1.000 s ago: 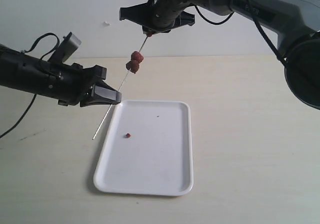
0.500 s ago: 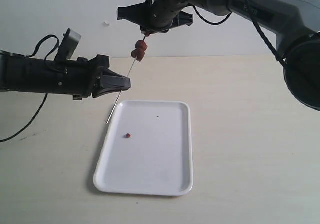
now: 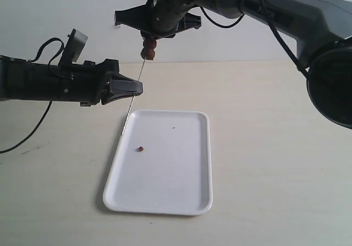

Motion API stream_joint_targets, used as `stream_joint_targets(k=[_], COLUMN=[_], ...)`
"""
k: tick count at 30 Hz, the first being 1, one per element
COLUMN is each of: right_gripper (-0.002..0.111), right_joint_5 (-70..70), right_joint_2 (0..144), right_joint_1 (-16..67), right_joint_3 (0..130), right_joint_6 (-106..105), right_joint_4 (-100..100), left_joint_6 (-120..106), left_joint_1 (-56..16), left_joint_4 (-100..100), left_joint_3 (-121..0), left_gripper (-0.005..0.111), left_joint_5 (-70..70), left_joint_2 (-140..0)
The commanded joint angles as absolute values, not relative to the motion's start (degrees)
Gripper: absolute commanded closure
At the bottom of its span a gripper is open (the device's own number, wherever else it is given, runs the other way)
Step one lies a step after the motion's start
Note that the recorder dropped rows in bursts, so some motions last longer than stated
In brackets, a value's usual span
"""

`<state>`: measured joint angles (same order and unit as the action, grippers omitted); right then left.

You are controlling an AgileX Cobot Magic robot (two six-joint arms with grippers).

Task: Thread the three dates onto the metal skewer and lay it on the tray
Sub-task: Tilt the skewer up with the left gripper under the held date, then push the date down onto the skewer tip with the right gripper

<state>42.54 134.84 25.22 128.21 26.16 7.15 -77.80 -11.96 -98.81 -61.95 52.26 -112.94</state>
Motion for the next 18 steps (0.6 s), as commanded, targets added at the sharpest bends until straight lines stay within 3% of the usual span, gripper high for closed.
stream_joint_targets(k=[1,4,18], right_gripper=[0.07,0.066,0.065], right_joint_5=[43.39,43.81,52.65], right_joint_2=[133.71,132.8,130.56], right_joint_1=[25.62,25.62,25.62], right_joint_3=[128.45,128.45,128.45], right_joint_6=[26.03,26.03,26.14], right_joint_4=[6.65,7.27,15.45], left_joint_6=[-79.8,-80.1,-79.84], left_joint_1=[-12.05,-12.05,-12.05], left_joint_4=[-99.95,-99.13,-94.79], left_joint_3=[-62.58,-62.58,-62.58], left_gripper=[0.107,0.107,0.107], left_joint_5=[55.18,55.18,57.49], left_joint_2=[-112.28,-112.28,-112.28])
